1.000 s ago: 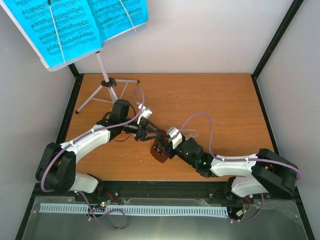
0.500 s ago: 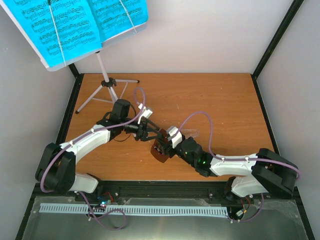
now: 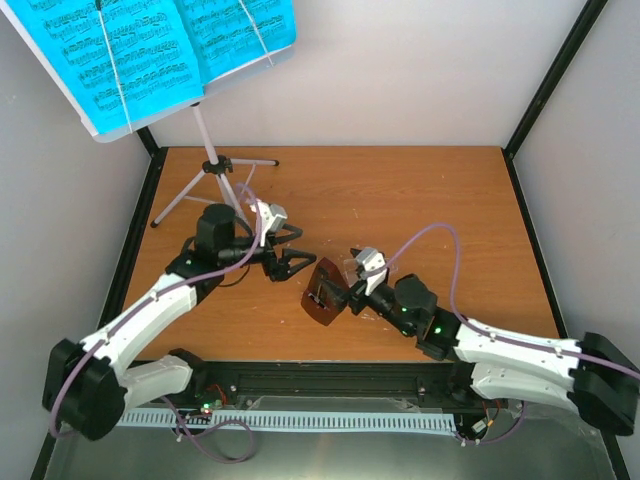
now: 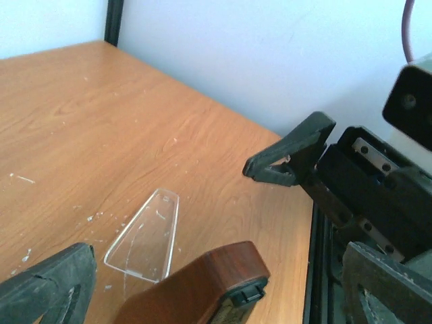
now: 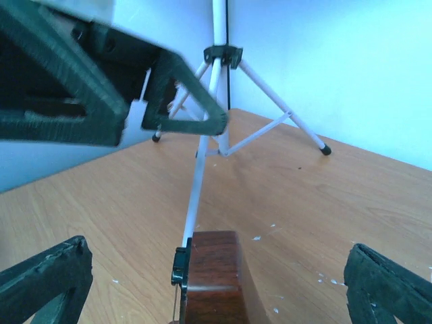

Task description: Pack up the instrument practice props

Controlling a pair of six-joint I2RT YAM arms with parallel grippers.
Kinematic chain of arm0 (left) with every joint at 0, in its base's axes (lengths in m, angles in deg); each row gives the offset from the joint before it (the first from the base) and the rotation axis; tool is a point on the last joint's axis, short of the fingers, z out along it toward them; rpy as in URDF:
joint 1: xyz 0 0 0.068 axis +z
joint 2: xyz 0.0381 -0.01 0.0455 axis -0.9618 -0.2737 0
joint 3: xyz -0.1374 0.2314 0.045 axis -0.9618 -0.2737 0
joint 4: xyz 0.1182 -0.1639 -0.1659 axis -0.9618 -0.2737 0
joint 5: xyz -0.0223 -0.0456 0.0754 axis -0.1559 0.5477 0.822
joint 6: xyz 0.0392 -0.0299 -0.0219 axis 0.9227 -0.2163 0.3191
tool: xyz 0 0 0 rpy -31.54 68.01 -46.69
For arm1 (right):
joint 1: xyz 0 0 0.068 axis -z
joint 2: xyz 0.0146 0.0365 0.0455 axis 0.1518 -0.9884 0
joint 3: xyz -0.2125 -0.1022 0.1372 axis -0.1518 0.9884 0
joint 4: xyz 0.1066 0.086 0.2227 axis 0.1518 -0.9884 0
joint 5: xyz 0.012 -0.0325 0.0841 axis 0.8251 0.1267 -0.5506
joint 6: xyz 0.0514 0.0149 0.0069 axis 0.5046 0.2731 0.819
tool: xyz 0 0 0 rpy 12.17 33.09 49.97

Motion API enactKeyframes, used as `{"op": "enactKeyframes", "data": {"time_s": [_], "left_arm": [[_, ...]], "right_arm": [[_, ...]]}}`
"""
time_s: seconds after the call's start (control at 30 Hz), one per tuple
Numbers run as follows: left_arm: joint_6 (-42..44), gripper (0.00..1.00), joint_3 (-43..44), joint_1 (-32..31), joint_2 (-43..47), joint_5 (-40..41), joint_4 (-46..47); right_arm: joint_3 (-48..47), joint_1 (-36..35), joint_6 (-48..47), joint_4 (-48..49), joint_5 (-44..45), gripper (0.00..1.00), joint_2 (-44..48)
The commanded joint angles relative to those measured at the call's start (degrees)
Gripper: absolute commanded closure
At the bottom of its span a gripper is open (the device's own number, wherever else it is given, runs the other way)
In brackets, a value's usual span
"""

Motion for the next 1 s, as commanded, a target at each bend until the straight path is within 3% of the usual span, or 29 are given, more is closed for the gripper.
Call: {"op": "enactKeyframes", "data": {"time_s": [0.0,0.17,0.37,0.7,0.97], "left_arm": [[-8.0,0.01,-6.9,-0.4,5.9,3.7,12.8],[-16.3,0.02,-16.6,-1.0,7.7,2.6,25.6],[-11.6,0.02,-18.6,-2.0,5.7,1.3,24.0],[-12.5,0.02,-19.3,-2.2,-0.7,-0.9,28.6],[-14.2,0.02,-19.8,-4.0,-4.0,-3.8,31.6]], "right_arm": [[0.0,1.0,5.3,-10.7,1.8,0.0,9.1],[-0.3,8.4,12.5,-21.8,0.4,0.0,16.8],[4.9,17.0,22.6,-24.9,-4.9,0.0,20.4],[8.8,17.2,35.0,-23.6,-8.8,0.0,15.5],[8.2,17.2,36.3,-19.1,-13.9,0.0,6.1]]}}
